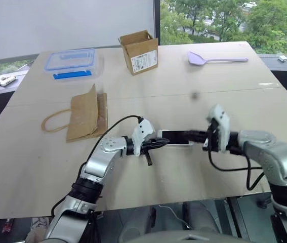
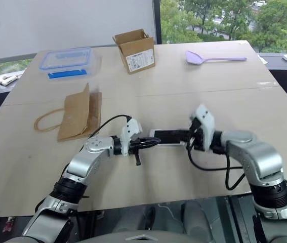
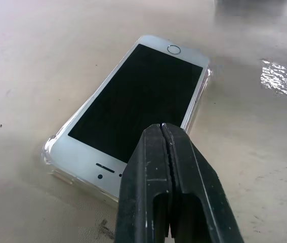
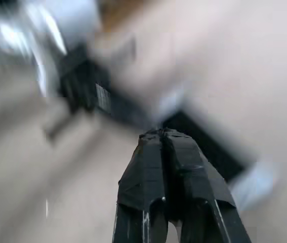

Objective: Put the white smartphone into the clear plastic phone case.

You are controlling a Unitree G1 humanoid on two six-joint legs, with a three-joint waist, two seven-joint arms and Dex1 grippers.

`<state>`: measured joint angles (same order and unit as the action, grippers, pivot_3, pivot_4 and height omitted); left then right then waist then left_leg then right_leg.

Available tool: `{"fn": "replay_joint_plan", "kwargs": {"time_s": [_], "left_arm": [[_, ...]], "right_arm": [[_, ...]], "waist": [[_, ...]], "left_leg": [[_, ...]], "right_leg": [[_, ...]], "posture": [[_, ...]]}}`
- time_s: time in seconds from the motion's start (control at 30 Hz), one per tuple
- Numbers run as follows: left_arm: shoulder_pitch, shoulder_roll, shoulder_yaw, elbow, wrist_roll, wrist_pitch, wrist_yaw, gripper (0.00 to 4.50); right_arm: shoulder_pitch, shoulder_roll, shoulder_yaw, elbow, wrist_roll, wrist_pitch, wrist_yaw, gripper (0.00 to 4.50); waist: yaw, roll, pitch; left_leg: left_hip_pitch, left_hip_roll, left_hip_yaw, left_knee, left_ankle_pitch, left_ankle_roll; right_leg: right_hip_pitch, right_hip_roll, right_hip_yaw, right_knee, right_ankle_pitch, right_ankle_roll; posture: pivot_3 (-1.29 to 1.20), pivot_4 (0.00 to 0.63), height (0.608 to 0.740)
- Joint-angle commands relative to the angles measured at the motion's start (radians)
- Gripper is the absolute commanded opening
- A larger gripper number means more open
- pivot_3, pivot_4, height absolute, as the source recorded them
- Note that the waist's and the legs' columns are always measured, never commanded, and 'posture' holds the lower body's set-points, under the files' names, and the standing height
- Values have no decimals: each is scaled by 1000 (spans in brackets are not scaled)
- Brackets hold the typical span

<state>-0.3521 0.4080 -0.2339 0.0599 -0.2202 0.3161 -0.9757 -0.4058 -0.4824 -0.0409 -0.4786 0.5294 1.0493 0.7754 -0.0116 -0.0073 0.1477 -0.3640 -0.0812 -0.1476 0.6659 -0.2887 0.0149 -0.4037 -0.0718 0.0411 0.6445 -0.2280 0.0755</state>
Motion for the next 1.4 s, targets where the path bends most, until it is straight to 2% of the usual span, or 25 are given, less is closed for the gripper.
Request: {"fn": "replay_joint_plan", "kwargs": {"time_s": [0.03,0.2,0.33,0.43,0.67,0.93,1.13,1.4], "left_arm": [[17,10,-9,14,6,6,-8,12],[13,5,-4,11,1,-5,-10,12],[11,2,-1,9,0,-8,-8,12],[18,1,-1,-1,0,-11,-2,12],[24,-3,4,-6,0,-12,8,12],[17,5,-7,5,12,-16,3,12],[14,18,-22,16,22,-16,-2,12],[2,20,-23,25,20,-10,-6,12]], "right_arm": [[-55,4,-20,49,-33,-26,-93,0],[-111,-84,214,292,-292,-225,-146,0],[-136,-77,281,388,-333,-328,-92,0],[-113,-111,324,375,-328,-390,18,0],[-72,-143,303,324,-309,-463,109,0],[-49,-156,266,335,-363,-499,53,0],[40,-164,136,116,-142,-321,117,0],[127,-210,274,90,-222,-301,96,0]], "waist": [[0,0,0],[-1,0,0],[-2,1,0],[-1,0,0],[-3,1,0],[0,1,0],[0,0,0],[0,0,0]], "left_leg": [[0,0,0,0,0,0],[0,0,2,-1,1,-2],[-3,0,2,-3,2,-4],[-6,0,2,-3,3,-4],[-7,0,2,-3,3,-4],[-7,0,2,-3,3,-4],[-8,0,2,-3,2,-4],[-8,0,2,-3,2,-3]], "right_leg": [[0,0,0,0,0,0],[-2,0,1,-1,0,0],[-5,0,2,-1,0,0],[-8,0,2,-1,0,0],[-8,0,2,-2,0,0],[-8,0,2,-2,0,0],[-9,-1,2,-2,0,0],[-8,0,2,-2,0,0]], "posture": [[0,150,740],[0,150,740],[0,150,740],[0,150,740],[0,150,740],[0,150,740],[0,150,740],[0,150,740]]}}
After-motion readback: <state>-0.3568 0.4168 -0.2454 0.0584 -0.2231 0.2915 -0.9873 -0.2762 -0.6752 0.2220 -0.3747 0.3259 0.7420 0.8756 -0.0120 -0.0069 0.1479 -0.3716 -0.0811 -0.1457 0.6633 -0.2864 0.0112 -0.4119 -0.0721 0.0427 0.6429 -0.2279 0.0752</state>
